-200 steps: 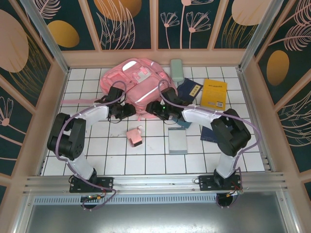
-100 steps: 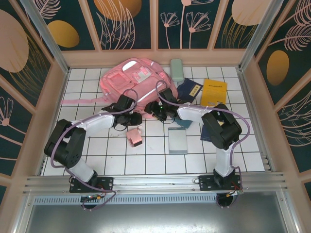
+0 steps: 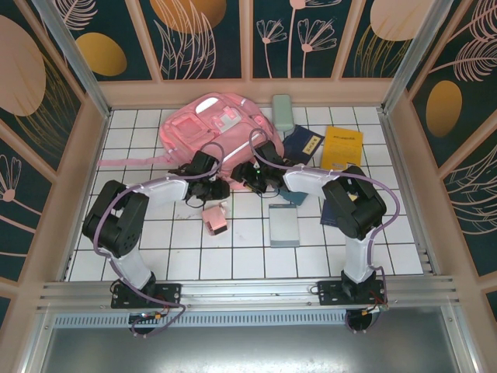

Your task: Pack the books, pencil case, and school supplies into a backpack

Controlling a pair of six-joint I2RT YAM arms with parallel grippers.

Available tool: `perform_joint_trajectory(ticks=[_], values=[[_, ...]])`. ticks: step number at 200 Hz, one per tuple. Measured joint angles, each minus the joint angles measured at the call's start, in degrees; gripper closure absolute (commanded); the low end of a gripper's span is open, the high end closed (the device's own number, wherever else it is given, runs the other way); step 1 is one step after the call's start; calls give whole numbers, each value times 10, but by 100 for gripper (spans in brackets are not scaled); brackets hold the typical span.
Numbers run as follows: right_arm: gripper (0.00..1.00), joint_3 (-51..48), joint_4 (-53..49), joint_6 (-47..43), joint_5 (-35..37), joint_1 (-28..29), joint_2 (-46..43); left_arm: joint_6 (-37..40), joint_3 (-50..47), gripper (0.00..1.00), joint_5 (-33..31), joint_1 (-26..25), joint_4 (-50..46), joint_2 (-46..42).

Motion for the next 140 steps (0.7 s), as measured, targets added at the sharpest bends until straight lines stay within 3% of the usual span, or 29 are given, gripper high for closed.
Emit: perform_joint_trajectory(ticks=[50,111,140], values=[[43,0,0,0,-4,-3,0,-43,-46,63,105,65,71,-2],[43,0,0,0,-8,-5,0,-82,-70,65,181,73,140,-2],[43,0,0,0,-9,-6,0,-92,-71,74,195,77,154,-2]])
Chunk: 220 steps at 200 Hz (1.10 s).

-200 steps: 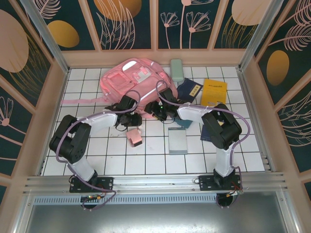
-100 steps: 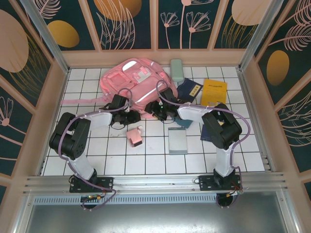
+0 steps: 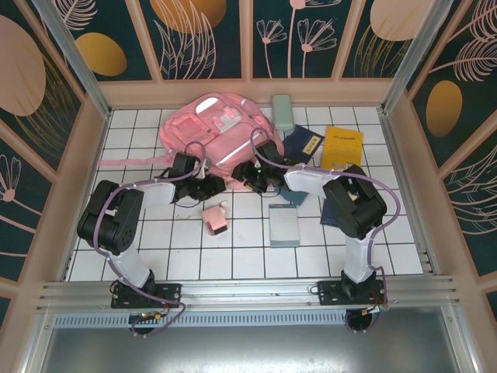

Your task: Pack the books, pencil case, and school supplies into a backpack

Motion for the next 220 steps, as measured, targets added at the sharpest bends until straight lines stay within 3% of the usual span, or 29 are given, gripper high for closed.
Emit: perform_joint_trajectory(ticks=[40,58,75,122,156,171,220], values=[[43,0,0,0,-4,-1,0,-5,-1,75,5,3,8,0],[43,0,0,0,-4,-1,0,-7,-1,81,9,3,10,0],[43,0,0,0,-4,-1,0,-8,-1,100,12,3,12,1],[44,0,0,5,-6,-3,0,-2,4,100,9,3,4,1],[57,0,0,21,-10,-10,0,17,7,100,-4,-2,-20,-10],[64,0,0,24,-10,-12,0,28,21,100,-16,-15,-39,-14],[64,-1,2,35,-6,-16,0,37,64,100,-42,-67,-71,-14]])
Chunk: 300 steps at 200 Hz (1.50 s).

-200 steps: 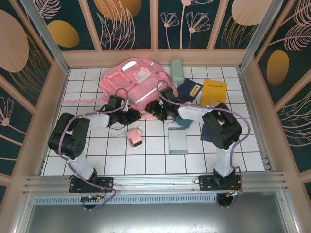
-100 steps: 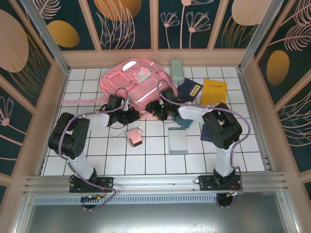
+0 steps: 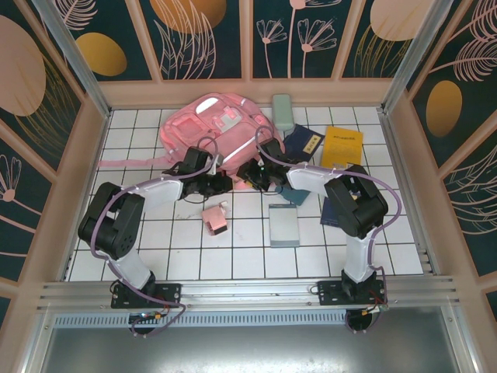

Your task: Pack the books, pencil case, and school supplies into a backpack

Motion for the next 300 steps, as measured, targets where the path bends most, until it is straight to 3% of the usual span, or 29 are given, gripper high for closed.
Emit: perform_joint_trajectory(ticks=[27,56,114,152,187,239,271,300], values=[[70,0,1,4,2,0,0,8,19,100,-12,-7,-23,0],[100,0,0,6,3,0,0,32,38,100,-62,-10,-71,0],[100,-10,5,6,16,0,-2,74,75,100,-255,-17,-202,0],[100,-29,7,6,25,0,-26,88,84,100,-344,34,-246,-2],[100,-46,15,6,24,0,-41,105,123,100,-370,108,-275,4],[100,-46,56,3,9,1,-42,110,193,100,-342,144,-310,81],[100,-29,45,-16,2,1,-32,107,183,100,-323,154,-307,72],[100,13,10,-55,-6,0,-8,88,120,100,-316,164,-278,11]])
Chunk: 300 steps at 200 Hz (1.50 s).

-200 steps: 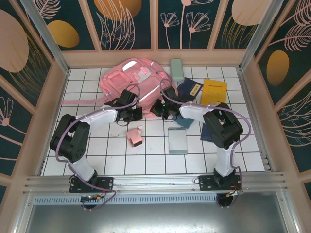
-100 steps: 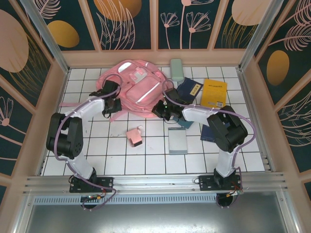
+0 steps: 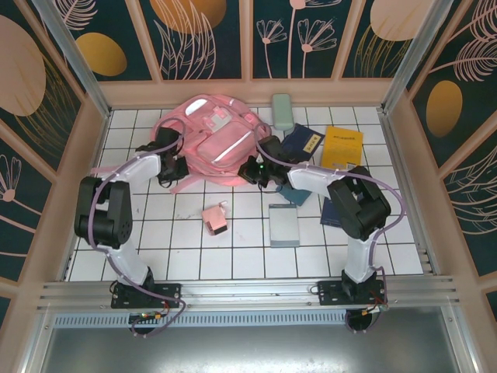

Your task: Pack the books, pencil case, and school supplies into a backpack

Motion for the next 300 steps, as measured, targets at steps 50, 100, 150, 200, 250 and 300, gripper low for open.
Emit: perform_joint_trajectory(ticks=[50,100,150,200,250,300], values=[[95,90,-45,-77,-16,-18,60,-50,-105,100,30,8,3,-114],[68,128,-85,-125,-24,-46,89,-86,-134,64,48,-12,8,-139],[46,100,-100,-153,40,-87,57,-97,-108,31,28,-10,-24,-139],[37,40,-129,-172,97,-105,-84,-88,-8,20,77,-61,1,-137],[40,-8,-129,-178,155,-166,-156,-93,93,29,141,-120,69,-54],[43,-19,-131,-177,188,-216,-138,-87,216,36,175,-170,102,92]])
